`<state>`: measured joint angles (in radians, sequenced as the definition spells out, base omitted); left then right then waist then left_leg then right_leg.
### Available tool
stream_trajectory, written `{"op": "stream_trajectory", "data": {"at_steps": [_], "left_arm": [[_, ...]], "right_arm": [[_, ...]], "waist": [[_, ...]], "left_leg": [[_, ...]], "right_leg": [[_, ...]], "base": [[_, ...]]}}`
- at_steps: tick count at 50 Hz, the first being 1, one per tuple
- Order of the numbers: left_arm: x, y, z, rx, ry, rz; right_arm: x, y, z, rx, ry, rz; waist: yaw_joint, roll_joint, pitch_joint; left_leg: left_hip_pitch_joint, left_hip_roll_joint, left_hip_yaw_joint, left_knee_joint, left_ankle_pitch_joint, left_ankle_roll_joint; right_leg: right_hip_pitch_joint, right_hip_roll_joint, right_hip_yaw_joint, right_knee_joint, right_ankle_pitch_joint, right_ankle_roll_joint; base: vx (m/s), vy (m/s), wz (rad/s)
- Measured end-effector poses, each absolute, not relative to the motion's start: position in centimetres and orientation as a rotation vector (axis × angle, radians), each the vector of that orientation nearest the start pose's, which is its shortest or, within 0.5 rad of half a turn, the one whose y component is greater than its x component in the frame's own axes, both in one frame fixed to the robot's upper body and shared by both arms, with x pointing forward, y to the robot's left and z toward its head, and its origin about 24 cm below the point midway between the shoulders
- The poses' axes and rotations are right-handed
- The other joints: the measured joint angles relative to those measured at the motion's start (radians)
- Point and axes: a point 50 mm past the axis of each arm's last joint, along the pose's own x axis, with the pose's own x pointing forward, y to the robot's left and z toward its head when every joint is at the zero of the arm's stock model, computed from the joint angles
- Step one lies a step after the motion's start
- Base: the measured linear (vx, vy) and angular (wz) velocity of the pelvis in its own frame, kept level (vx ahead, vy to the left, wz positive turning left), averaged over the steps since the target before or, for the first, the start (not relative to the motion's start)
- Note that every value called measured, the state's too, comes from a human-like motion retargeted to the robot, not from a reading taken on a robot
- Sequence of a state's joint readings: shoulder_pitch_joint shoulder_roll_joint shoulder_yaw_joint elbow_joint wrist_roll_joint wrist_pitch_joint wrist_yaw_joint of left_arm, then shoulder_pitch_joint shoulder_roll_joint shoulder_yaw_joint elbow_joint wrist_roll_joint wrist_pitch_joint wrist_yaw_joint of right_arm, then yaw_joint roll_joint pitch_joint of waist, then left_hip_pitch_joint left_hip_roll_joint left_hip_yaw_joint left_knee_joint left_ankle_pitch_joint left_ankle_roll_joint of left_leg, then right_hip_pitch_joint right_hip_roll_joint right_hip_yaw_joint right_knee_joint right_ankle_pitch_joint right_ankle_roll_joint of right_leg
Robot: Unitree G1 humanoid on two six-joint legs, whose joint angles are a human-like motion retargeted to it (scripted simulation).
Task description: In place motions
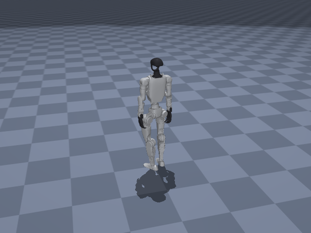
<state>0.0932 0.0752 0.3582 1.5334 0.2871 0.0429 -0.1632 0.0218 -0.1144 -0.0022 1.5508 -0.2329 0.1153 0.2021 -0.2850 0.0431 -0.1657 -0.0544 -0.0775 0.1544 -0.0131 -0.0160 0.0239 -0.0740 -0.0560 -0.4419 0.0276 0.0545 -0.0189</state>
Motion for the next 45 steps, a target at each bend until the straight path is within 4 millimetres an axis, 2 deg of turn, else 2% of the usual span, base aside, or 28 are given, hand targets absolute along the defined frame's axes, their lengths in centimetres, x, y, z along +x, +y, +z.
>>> {"op": "stream_trajectory", "data": {"at_steps": [6,13,18,23,27,30,33,35,37,40,42,45], "left_arm": [[-2.1,17.7,-18.0,-0.139,1.634,0.02],[-0.4,17.6,-18.2,-0.126,1.564,0.003],[1.2,17.7,-18.2,-0.111,1.508,-0.007],[1.1,17.6,-18.2,-0.142,1.498,0.017],[-0.1,17.6,-18.2,-0.183,1.535,0.079],[-2.1,17.7,-18.0,-0.214,1.605,0.14],[-4.3,17.8,-17.8,-0.235,1.676,0.194],[-5.5,17.9,-17.6,-0.248,1.709,0.23],[-6.7,17.8,-17.4,-0.271,1.732,0.26],[-8.2,16.9,-17.2,-0.331,1.756,0.291],[-8.9,16.0,-17.1,-0.384,1.764,0.315],[-9.3,15.1,-17.0,-0.449,1.763,0.345]], "right_arm": [[-1.2,-19.1,-17.8,-0.095,1.728,0.209],[-2.3,-20.1,-17.4,-0.131,1.795,0.221],[-1.8,-21.6,-17.2,-0.206,1.799,0.232],[-1.1,-22.7,-17.1,-0.244,1.77,0.2],[-0.1,-23.6,-17.0,-0.271,1.73,0.164],[0.4,-23.8,-17.0,-0.301,1.71,0.15],[0.9,-23.4,-17.2,-0.308,1.678,0.142],[1.5,-22.9,-17.3,-0.289,1.653,0.153],[2.1,-22.1,-17.4,-0.261,1.633,0.177],[2.8,-20.8,-17.6,-0.223,1.603,0.206],[3.3,-20.0,-17.7,-0.197,1.577,0.218],[4.1,-18.7,-17.8,-0.147,1.537,0.248]], "waist": [[0.017,-0.004,0.012],[0.087,-0.012,0.055],[0.151,-0.022,0.108],[0.205,-0.041,0.139],[0.211,-0.051,0.166],[0.174,-0.051,0.15],[0.141,-0.053,0.125],[0.134,-0.057,0.112],[0.144,-0.053,0.105],[0.178,-0.054,0.091],[0.192,-0.053,0.08],[0.207,-0.054,0.063]], "left_leg": [[-0.028,-0.005,-0.046,0.012,0.019,0.001],[-0.094,-0.012,-0.116,0.069,0.048,0.007],[-0.133,-0.046,-0.198,0.096,0.055,0.005],[-0.152,-0.072,-0.167,0.077,0.018,0.028],[-0.126,-0.022,0.083,0.063,-0.06,0.044],[-0.09,0.026,0.331,0.057,-0.111,0.035],[-0.045,0.071,0.594,0.071,-0.109,0.036],[-0.02,0.088,0.702,0.086,-0.05,0.047],[-0.014,0.102,0.675,0.093,-0.003,-0.001],[-0.028,0.065,0.539,0.054,-0.016,0.017],[-0.01,0.054,0.594,0.026,-0.021,0.023],[-0.012,0.032,0.561,-0.002,-0.024,0.02]], "right_leg": [[0.008,-0.001,-0.048,-0.002,-0.002,-0.006],[0.035,-0.005,-0.147,-0.003,-0.013,-0.028],[0.072,-0.02,-0.281,-0.009,-0.033,-0.022],[0.112,-0.052,-0.456,-0.018,-0.052,0.001],[0.154,-0.073,-0.599,-0.026,-0.066,0.024],[0.173,-0.081,-0.713,-0.029,-0.075,0.046],[0.183,-0.086,-0.807,-0.03,-0.08,0.066],[0.188,-0.084,-0.848,-0.033,-0.081,0.076],[0.195,-0.072,-0.865,-0.032,-0.082,0.084],[0.205,-0.068,-0.873,-0.029,-0.08,0.093],[0.211,-0.07,-0.876,-0.026,-0.075,0.099],[0.215,-0.069,-0.877,-0.025,-0.068,0.112]], "base": [[-0.04,-0.03,0.39],[-0.06,-0.12,0.73],[-0.08,-0.19,1.39],[0.0,-0.2,1.83],[0.07,-0.21,2.14],[0.2,-0.22,2.38],[0.23,-0.24,2.02],[0.22,-0.25,1.34],[0.23,-0.25,0.67],[0.27,-0.22,0.16],[0.32,-0.22,0.01],[0.29,-0.23,0.03]]}}
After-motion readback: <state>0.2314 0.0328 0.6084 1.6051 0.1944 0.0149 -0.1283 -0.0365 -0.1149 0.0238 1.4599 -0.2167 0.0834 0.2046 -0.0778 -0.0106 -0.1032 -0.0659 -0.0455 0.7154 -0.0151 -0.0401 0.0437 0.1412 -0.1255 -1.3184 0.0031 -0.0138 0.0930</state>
